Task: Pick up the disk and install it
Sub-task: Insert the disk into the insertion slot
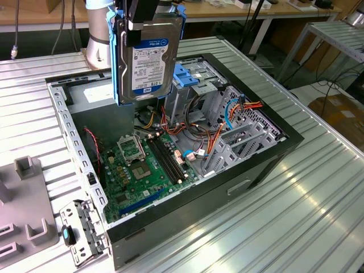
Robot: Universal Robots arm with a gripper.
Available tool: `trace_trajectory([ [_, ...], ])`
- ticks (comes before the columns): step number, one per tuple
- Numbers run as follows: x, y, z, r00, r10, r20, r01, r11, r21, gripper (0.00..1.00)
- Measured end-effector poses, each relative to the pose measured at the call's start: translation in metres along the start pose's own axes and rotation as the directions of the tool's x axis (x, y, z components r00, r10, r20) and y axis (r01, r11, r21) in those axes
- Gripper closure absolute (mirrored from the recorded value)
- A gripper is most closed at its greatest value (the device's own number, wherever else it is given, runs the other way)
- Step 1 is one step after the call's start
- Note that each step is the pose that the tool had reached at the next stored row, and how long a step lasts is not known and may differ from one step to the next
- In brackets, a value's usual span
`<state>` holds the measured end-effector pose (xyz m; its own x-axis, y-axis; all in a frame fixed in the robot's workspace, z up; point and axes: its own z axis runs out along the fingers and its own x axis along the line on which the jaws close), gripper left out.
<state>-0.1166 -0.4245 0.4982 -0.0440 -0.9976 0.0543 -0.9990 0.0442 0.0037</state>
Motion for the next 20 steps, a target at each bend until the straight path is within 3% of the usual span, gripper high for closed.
trace_trajectory([
  [10,0.0075,-0.0004,0.0004,1.0000,0.000,0.0001,0.000,1.0000,0.0001,0.63],
  [15,0.0168,-0.0008,0.0009,1.0000,0.000,0.0000,0.000,1.0000,0.0002,0.63],
  [20,0.0203,-0.0009,0.0012,1.0000,0.000,0.0002,0.000,1.0000,0.0002,0.63],
])
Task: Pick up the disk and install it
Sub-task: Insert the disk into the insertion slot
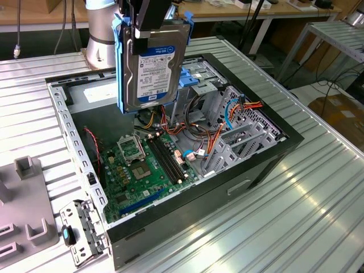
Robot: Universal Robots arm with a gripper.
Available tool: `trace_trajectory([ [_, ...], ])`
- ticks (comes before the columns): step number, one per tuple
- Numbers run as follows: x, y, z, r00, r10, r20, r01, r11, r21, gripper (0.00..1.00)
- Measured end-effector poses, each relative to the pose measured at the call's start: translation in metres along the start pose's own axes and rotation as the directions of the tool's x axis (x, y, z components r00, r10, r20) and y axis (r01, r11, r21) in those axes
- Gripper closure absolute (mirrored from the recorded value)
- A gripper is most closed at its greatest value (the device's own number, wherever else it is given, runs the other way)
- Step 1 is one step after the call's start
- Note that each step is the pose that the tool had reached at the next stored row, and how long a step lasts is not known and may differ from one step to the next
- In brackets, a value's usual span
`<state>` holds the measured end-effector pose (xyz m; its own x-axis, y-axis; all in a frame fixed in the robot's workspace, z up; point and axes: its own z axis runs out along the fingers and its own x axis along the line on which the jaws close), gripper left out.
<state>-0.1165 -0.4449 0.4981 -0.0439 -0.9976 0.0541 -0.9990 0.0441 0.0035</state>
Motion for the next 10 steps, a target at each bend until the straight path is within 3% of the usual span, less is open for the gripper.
trace_trajectory([
  [10,0.0018,-0.0001,0.0001,1.0000,0.000,0.0000,0.000,1.0000,0.0000,0.63],
])
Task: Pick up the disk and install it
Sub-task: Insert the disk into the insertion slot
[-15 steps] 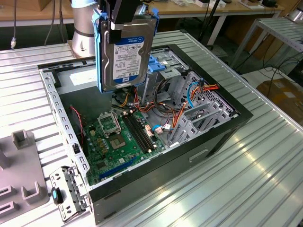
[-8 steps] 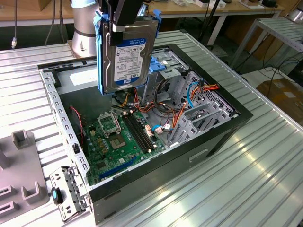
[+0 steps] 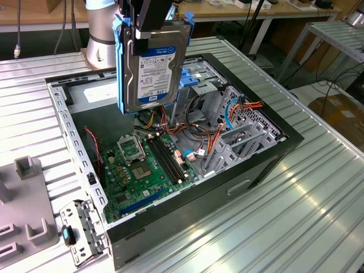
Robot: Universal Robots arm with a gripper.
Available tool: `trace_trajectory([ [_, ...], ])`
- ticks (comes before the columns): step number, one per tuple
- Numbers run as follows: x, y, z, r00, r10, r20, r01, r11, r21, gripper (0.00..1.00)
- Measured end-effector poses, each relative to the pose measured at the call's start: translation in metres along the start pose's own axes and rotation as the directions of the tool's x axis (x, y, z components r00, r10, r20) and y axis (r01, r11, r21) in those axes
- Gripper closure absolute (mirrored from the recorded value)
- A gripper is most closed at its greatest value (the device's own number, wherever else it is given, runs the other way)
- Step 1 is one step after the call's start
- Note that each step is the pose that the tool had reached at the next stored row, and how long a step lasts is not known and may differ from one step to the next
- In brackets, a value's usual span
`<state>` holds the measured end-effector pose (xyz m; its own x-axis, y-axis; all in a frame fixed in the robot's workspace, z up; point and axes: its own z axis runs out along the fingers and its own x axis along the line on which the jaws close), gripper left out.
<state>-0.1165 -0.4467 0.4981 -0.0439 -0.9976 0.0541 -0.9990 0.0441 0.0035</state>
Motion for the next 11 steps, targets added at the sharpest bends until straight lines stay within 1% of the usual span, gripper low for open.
trace_trajectory([
  [5,0.0003,0.0000,0.0000,1.0000,0.000,0.0000,0.000,1.0000,0.0000,0.63],
  [11,0.0031,-0.0004,0.0002,1.0000,0.000,0.0000,0.000,1.0000,0.0000,0.63],
])
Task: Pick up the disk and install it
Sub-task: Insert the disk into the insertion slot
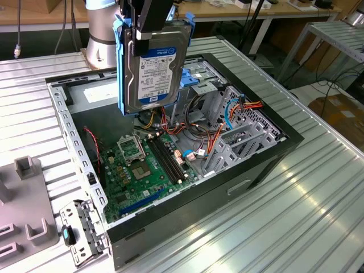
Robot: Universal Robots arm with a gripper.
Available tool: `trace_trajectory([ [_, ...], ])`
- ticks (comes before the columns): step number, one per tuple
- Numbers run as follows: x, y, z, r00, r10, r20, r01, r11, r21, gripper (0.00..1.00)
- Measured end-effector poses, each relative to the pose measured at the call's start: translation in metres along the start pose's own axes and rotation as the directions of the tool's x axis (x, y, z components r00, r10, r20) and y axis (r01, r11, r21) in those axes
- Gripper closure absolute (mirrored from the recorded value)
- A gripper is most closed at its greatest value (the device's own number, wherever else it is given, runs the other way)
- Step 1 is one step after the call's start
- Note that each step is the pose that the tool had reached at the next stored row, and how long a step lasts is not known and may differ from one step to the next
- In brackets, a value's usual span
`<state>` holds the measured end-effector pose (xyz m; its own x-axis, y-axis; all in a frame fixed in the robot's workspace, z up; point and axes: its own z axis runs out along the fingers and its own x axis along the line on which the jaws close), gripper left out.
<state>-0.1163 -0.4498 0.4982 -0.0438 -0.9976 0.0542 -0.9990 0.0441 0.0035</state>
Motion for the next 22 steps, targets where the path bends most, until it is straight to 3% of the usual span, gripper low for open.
trace_trajectory([
  [5,0.0030,-0.0062,0.0002,1.0000,0.000,0.0000,0.000,1.0000,0.0000,0.63],
  [9,0.0051,-0.0148,0.0005,1.0000,0.000,0.0000,0.000,1.0000,0.0000,0.63],
  [13,0.0111,-0.0214,0.0013,1.0000,0.000,0.0000,0.000,1.0000,0.0000,0.63],
  [18,0.0202,-0.0248,0.0025,1.0000,0.000,-0.0006,0.000,1.0000,0.0000,0.63],
  [22,0.0267,-0.0257,0.0037,1.0000,0.000,-0.0051,0.000,1.0000,0.0005,0.63],
])
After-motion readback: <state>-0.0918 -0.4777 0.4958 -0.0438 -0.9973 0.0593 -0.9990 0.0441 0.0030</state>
